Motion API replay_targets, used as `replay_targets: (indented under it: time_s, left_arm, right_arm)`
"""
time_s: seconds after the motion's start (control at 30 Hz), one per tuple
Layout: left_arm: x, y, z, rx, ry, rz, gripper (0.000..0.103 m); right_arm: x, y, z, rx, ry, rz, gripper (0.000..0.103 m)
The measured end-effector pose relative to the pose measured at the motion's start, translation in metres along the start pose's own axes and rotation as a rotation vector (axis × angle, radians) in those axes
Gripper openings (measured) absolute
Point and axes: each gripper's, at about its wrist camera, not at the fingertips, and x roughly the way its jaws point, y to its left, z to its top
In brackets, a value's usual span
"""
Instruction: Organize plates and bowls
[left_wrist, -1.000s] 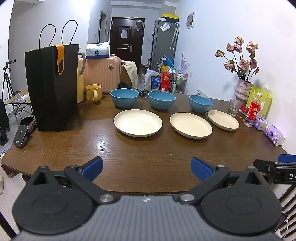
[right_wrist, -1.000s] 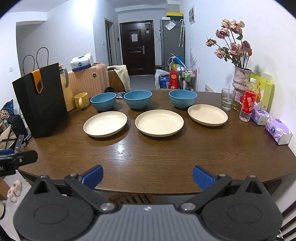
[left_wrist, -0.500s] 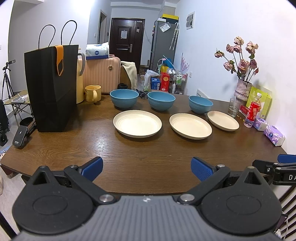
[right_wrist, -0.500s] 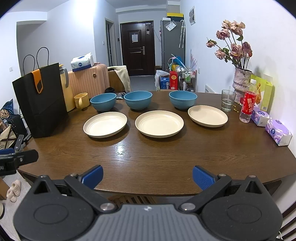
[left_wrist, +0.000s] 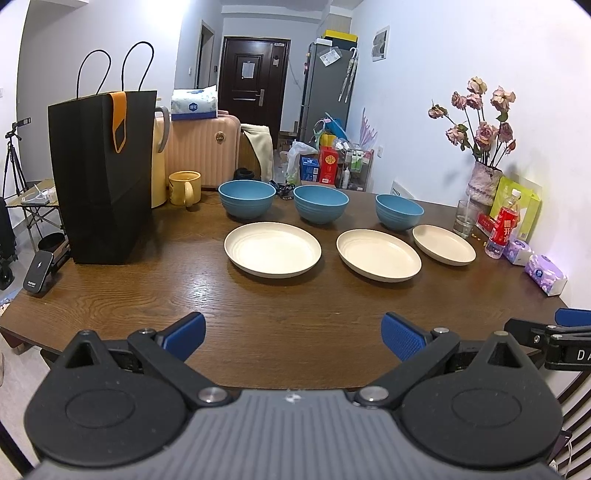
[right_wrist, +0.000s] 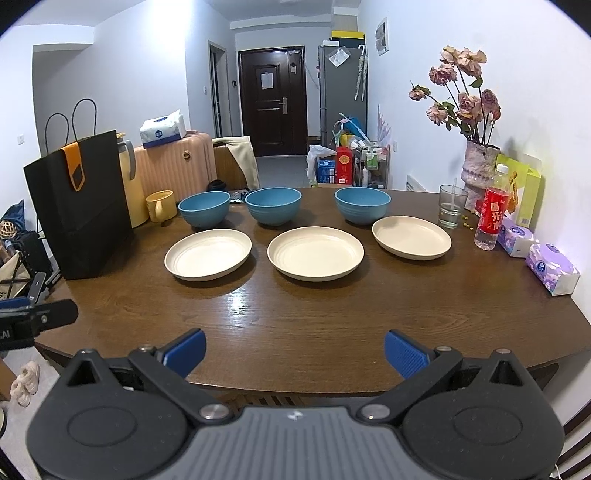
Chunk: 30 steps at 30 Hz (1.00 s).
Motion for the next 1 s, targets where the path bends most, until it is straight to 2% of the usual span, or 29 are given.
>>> replay_targets:
  time_s: [1.0]
  left_arm:
    - [0.0006, 0.0024, 0.0022, -0.006, 0.000, 0.000, 0.103]
  right_arm:
    - [-0.0001, 0.0007, 0.0010, 0.000, 0.000, 0.000, 0.103]
